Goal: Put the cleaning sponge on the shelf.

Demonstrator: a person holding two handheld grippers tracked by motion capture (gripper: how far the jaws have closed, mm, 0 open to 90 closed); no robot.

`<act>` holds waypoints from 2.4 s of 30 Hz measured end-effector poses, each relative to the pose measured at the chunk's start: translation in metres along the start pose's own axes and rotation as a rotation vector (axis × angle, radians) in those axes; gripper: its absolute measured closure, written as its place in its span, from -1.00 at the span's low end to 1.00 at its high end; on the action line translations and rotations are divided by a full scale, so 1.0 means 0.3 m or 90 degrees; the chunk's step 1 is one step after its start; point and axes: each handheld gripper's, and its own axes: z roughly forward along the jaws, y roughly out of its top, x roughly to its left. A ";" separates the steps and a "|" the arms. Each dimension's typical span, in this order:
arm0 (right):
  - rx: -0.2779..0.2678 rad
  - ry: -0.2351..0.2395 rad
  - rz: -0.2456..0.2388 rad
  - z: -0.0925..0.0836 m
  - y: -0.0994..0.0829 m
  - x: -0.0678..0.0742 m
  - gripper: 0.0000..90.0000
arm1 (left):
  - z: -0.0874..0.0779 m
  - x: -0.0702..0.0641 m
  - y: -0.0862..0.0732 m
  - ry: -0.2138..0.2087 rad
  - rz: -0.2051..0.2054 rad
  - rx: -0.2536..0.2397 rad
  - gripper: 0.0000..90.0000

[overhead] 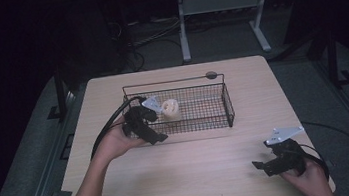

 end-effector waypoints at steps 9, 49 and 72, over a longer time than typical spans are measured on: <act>0.002 -0.002 0.001 0.001 0.002 0.000 -0.67 | -0.012 -0.018 -0.039 -0.001 -0.006 -0.007 -0.53; 0.015 -0.008 -0.001 0.011 0.004 0.002 -0.67 | -0.009 -0.097 -0.216 -0.006 -0.041 -0.033 -0.54; 0.013 -0.009 0.004 0.009 -0.001 0.002 -0.67 | -0.012 -0.132 -0.308 0.002 -0.064 -0.040 -0.55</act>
